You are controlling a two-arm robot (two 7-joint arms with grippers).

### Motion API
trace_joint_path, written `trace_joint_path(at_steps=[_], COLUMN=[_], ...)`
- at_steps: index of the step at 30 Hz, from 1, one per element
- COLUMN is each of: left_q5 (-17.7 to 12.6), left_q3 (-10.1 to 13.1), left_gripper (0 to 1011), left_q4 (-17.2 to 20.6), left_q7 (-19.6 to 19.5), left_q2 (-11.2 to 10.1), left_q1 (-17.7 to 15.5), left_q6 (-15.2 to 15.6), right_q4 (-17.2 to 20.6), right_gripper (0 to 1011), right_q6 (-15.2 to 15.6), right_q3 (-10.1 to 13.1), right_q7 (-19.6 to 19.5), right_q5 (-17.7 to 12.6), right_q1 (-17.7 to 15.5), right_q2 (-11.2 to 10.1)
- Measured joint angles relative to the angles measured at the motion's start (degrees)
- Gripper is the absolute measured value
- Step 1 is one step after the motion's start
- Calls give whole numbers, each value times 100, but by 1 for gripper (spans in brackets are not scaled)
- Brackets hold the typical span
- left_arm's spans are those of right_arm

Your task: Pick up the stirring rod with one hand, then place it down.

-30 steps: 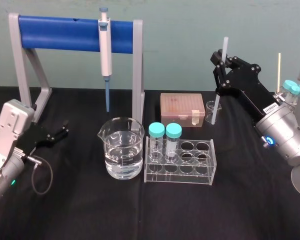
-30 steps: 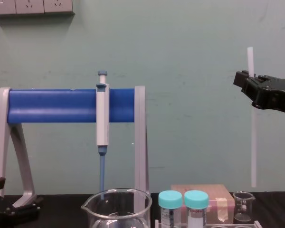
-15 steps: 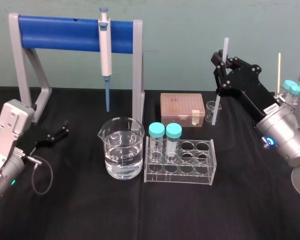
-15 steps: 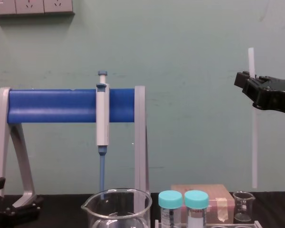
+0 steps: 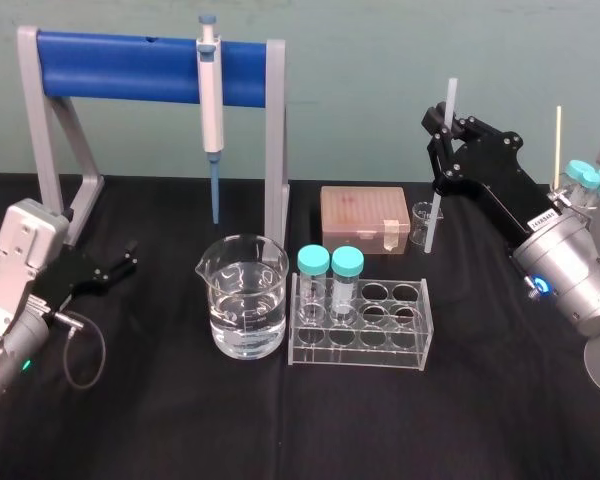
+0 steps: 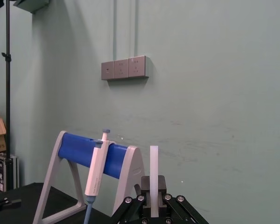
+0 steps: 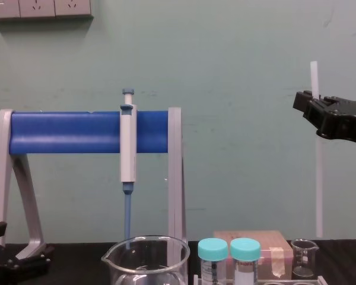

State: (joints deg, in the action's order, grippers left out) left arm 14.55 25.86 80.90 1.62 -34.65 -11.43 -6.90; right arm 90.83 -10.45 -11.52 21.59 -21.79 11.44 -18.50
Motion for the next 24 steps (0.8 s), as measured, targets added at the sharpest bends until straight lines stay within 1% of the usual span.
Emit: trace_joint_path(at_steps=[21,24], left_q5=[0,0], left_q3=[0,0], left_gripper=[1000,1000], left_q4=[0,0], left_q7=[0,0], left_q2=[0,0], left_q1=[0,0], left_q6=[0,0], right_q4=[38,33], right_gripper=[79,79], right_q6=[17,18], right_q3=[-1,-5], right_q7=[59,118], right_q5=[-34,-88], right_q1=[-42,-44], right_q2=[-71,-90])
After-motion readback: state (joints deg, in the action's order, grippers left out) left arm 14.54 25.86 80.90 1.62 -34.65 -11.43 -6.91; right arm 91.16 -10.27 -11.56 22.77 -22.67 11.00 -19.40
